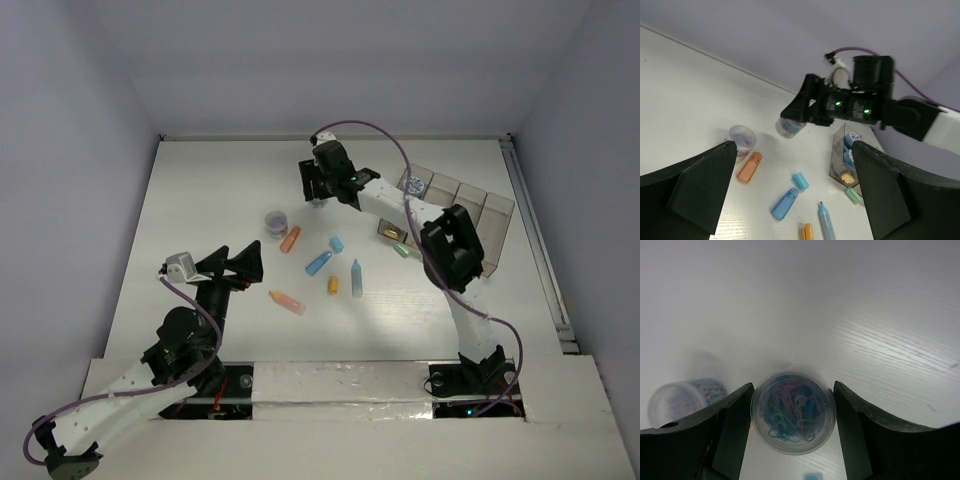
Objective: Sort the stationery into containers
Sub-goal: Pick up the stationery from the center of the board, then place the stationery in the storage box.
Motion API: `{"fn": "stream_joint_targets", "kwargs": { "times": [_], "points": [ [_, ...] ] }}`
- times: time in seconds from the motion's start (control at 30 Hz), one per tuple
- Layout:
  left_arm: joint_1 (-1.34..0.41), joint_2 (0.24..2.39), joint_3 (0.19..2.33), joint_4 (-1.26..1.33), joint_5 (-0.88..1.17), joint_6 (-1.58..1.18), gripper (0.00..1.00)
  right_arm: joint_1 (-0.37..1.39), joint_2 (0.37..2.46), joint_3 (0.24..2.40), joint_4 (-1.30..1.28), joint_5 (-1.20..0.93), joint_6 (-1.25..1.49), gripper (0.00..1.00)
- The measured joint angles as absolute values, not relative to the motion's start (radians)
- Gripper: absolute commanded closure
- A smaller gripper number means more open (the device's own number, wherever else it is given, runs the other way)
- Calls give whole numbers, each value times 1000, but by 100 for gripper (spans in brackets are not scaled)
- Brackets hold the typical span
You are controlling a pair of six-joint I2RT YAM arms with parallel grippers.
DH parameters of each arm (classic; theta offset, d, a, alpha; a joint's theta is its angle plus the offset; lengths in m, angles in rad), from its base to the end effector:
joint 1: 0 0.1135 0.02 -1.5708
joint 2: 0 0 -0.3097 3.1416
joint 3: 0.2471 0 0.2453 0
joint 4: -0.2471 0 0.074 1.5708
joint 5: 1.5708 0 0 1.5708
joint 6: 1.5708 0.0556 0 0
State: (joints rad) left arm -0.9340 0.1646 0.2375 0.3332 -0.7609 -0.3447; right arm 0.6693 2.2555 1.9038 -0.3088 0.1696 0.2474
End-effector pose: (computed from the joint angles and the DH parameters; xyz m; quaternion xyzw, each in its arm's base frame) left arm 0.0619 -0.0193 0.2865 -0.1485 0.5787 -0.2988 0.7442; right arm 0.4462 0.3410 0.2488 -0.1510 0.8829 0.1256 0.4265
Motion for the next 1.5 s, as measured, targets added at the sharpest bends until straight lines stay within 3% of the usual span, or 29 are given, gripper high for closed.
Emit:
{"fn": "stream_joint_targets", "kwargs": {
  "times": [0.27, 0.53, 0.8, 1.17, 1.5],
  "points": [
    [-934, 165, 237, 333, -757, -345, 1, 575, 1843, 1626, -189, 199, 239, 62],
    [-934, 165, 237, 334, -741, -345, 1, 215, 1563, 1296, -88, 247, 290, 62],
    [-934, 165, 237, 334, -734, -346, 1, 126, 1608, 1210, -75, 244, 322, 62],
    [-934, 165, 237, 334, -730, -346, 1, 69, 1780, 1261, -67, 226, 317, 57],
    [-934, 168, 237, 341, -730, -346, 1, 57, 1815, 1325, -43, 224, 310, 54]
  ]
}}
